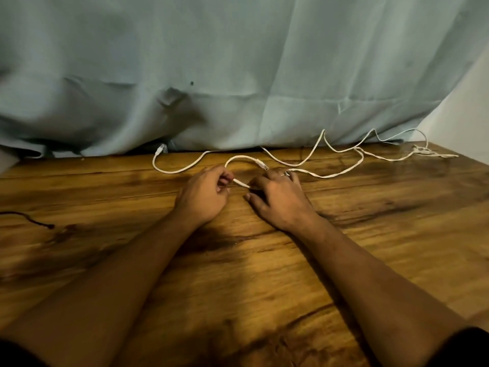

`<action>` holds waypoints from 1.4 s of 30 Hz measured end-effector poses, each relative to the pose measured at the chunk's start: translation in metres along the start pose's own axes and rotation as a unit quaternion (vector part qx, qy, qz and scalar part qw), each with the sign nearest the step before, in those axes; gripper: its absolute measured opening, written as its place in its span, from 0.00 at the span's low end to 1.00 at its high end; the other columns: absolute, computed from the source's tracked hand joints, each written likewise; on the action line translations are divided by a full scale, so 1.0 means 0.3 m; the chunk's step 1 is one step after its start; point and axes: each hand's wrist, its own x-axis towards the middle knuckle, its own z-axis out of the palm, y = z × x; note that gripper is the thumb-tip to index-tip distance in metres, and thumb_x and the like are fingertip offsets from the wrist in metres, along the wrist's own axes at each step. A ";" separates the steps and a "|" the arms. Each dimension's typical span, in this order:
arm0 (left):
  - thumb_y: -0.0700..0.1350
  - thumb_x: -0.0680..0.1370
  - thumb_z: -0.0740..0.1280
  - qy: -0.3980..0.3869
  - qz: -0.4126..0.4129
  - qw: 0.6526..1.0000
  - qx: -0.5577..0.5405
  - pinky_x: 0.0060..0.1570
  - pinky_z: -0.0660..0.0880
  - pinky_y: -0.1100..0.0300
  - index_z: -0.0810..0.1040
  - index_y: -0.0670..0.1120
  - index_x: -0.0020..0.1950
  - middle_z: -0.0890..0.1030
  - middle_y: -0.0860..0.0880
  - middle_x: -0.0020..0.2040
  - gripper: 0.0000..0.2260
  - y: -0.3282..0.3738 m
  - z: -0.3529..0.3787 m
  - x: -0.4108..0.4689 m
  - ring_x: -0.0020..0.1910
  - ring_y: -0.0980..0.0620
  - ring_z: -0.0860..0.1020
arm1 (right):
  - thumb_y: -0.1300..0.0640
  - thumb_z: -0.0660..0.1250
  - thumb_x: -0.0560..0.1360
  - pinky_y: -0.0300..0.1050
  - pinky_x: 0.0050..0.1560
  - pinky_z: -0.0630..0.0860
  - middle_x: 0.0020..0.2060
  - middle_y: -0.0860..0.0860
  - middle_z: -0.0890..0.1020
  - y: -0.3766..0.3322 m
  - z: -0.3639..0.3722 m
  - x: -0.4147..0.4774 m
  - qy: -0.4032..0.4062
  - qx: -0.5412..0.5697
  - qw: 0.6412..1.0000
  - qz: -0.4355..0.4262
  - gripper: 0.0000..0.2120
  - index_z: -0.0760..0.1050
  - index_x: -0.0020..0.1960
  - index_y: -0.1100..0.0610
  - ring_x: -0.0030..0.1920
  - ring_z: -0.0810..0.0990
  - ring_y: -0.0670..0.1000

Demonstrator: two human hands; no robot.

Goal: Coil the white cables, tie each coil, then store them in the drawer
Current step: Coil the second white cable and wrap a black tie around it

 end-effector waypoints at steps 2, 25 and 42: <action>0.36 0.77 0.66 0.002 0.021 0.999 0.040 0.62 0.77 0.49 0.78 0.56 0.65 0.77 0.53 0.63 0.20 0.003 0.005 -0.004 0.58 0.52 0.78 | 0.42 0.62 0.81 0.57 0.67 0.64 0.59 0.51 0.80 -0.001 -0.017 -0.013 -0.009 0.018 0.999 -0.027 0.16 0.80 0.63 0.47 0.65 0.75 0.55; 0.45 0.85 0.59 -0.120 -0.102 0.707 -0.689 0.49 0.83 0.53 0.79 0.42 0.58 0.87 0.45 0.48 0.11 0.162 -0.065 -0.034 0.45 0.49 0.86 | 0.55 0.61 0.83 0.55 0.44 0.76 0.51 0.57 0.83 0.024 -0.096 -0.072 0.158 0.071 0.979 0.108 0.08 0.75 0.60 0.53 0.50 0.82 0.64; 0.40 0.85 0.61 0.051 -0.085 0.827 -0.553 0.46 0.76 0.64 0.80 0.47 0.50 0.78 0.50 0.48 0.09 0.073 -0.052 0.025 0.49 0.56 0.74 | 0.50 0.63 0.82 0.50 0.44 0.75 0.51 0.54 0.82 -0.068 -0.105 -0.097 -0.011 0.063 0.992 -0.112 0.11 0.72 0.64 0.49 0.50 0.81 0.58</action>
